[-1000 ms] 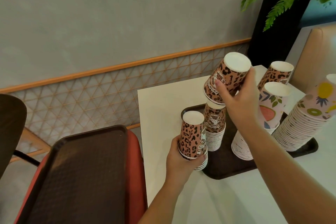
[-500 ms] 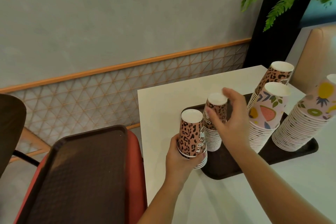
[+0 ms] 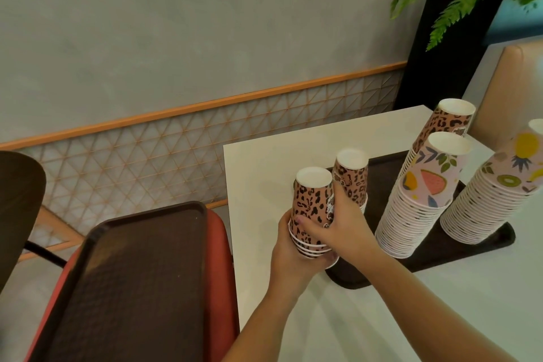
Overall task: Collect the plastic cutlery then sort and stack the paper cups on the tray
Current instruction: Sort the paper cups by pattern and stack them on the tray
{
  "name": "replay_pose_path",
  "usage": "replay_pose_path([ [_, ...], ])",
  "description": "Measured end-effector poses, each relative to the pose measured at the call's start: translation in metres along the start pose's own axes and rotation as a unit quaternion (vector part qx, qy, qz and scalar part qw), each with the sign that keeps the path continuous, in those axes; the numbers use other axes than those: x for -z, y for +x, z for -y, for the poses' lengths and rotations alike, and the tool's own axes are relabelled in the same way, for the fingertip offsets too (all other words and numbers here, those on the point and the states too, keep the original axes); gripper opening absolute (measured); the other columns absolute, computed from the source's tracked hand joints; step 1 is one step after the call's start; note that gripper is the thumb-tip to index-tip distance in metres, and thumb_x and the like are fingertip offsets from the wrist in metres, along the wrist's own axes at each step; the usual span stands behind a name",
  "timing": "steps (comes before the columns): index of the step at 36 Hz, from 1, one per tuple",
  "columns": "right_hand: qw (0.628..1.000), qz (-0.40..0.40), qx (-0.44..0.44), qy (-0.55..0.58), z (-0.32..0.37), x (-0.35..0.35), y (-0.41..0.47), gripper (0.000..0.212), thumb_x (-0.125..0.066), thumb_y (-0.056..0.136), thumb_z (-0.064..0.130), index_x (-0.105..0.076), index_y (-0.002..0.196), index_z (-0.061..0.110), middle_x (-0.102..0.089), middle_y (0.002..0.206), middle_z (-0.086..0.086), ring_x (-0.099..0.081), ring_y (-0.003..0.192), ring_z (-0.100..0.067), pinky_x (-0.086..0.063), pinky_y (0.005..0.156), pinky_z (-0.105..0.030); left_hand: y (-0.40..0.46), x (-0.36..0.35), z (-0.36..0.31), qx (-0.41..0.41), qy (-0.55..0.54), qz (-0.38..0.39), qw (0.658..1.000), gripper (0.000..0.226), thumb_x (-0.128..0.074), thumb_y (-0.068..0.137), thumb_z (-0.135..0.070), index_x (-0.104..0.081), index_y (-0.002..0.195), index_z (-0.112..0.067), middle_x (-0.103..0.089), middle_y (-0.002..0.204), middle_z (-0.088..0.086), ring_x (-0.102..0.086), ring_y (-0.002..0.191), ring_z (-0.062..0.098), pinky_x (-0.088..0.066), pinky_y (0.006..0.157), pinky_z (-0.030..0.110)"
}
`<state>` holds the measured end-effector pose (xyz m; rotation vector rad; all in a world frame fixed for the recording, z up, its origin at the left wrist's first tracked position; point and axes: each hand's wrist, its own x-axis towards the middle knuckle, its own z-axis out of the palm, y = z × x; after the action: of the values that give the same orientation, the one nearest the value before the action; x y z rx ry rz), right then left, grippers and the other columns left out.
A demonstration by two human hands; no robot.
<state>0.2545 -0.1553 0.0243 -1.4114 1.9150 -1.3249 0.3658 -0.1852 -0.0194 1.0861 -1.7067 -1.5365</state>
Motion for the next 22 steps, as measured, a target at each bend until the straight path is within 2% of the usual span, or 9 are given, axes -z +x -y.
replay_pose_path([
  [4,1.0,-0.026,-0.003,0.003,0.002,0.003,0.001,0.071,-0.077,0.069,0.033,-0.036,0.127,0.025,-0.051,0.111,0.016,-0.048,0.103,0.003,-0.035,0.077,-0.002,-0.001,0.0,-0.004,0.001,0.009,-0.007,1.0,0.091,-0.089,0.055,-0.023,-0.04,0.13,-0.034,-0.056,0.122,-0.016,-0.055,0.113,0.007,-0.05,0.088,0.017],
  [8,0.999,-0.045,0.002,-0.005,0.004,0.005,0.004,0.072,-0.077,0.07,0.031,-0.037,0.13,0.02,-0.051,0.111,0.014,-0.047,0.104,0.001,-0.032,0.078,-0.001,0.0,0.0,-0.01,0.007,0.002,-0.007,1.0,0.087,-0.089,0.056,-0.022,-0.042,0.128,-0.034,-0.056,0.122,-0.013,-0.055,0.113,0.009,-0.05,0.094,0.025],
  [14,0.996,-0.084,0.009,0.007,0.01,0.014,0.01,0.063,-0.076,0.07,0.03,-0.041,0.121,0.019,-0.055,0.106,0.011,-0.052,0.098,-0.002,-0.037,0.075,-0.003,-0.001,0.001,-0.005,0.003,-0.004,0.0,1.0,0.081,-0.089,0.055,-0.02,-0.048,0.124,-0.031,-0.062,0.117,-0.012,-0.06,0.108,0.007,-0.054,0.086,0.022],
  [17,0.993,-0.112,0.03,0.017,0.02,0.024,0.016,0.056,-0.076,0.071,0.027,-0.039,0.113,0.023,-0.052,0.095,0.02,-0.052,0.086,0.008,-0.042,0.066,0.0,-0.003,0.001,-0.003,0.003,0.011,-0.002,1.0,0.076,-0.089,0.056,-0.019,-0.048,0.12,-0.031,-0.061,0.114,-0.012,-0.06,0.105,0.007,-0.053,0.082,0.017],
  [19,0.988,-0.142,0.052,0.033,0.03,0.033,0.02,0.057,-0.076,0.071,0.027,-0.039,0.114,0.022,-0.051,0.095,0.022,-0.049,0.087,0.015,-0.041,0.067,0.004,-0.003,0.0,-0.001,0.007,0.015,-0.004,1.0,0.076,-0.089,0.056,-0.019,-0.048,0.119,-0.031,-0.061,0.113,-0.012,-0.06,0.106,0.007,-0.052,0.083,0.018],
  [22,0.973,-0.206,0.092,0.048,0.046,0.049,0.028,0.067,-0.075,0.068,0.045,-0.038,0.119,0.021,-0.049,0.101,0.025,-0.048,0.091,0.024,-0.038,0.072,0.006,-0.003,0.001,0.0,0.01,0.022,-0.011,1.0,0.077,-0.088,0.056,-0.019,-0.048,0.12,-0.031,-0.061,0.115,-0.011,-0.059,0.107,0.01,-0.053,0.088,0.024],
])
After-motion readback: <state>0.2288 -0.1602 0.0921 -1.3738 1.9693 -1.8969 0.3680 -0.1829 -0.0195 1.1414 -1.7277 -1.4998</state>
